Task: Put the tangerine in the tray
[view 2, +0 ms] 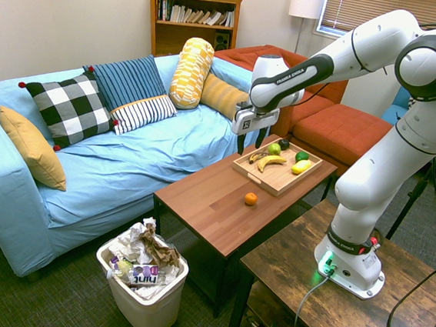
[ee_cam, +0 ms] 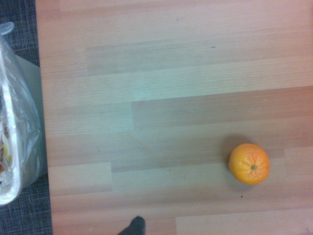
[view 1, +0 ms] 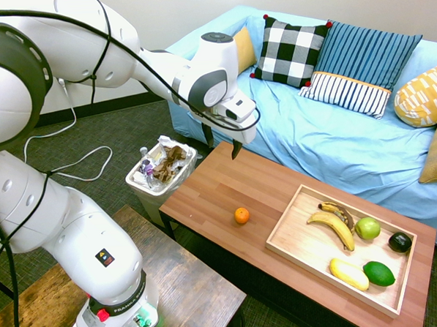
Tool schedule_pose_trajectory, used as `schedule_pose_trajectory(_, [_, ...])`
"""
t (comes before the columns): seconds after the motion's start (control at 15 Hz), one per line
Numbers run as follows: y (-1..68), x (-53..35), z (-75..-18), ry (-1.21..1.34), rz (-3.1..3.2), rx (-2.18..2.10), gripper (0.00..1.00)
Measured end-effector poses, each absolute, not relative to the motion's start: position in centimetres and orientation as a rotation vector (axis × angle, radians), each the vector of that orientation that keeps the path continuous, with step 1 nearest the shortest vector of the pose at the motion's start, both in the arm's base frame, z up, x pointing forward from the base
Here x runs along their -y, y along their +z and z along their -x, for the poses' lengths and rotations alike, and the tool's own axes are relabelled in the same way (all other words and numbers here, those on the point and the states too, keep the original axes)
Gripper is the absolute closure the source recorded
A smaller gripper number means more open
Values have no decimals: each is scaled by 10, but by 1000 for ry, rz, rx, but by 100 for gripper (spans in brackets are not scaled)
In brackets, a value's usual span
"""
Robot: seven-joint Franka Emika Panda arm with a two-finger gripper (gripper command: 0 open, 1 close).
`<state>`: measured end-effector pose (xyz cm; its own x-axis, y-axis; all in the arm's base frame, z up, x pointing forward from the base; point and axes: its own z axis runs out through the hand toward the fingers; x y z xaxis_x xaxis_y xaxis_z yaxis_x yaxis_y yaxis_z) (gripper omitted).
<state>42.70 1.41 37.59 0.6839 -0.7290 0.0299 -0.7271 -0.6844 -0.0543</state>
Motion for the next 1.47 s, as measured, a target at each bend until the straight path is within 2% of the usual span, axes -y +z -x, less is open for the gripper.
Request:
schedule_pose_trajectory(0.27, [362,-5,-437,-106,2815,-1266,0])
schedule_pose_trajectory(0.8, [207,14,-460,-36,2734,-1579,0])
schedule_pose_trajectory(1.47, [104,26,-454,39,2731,-1752,0])
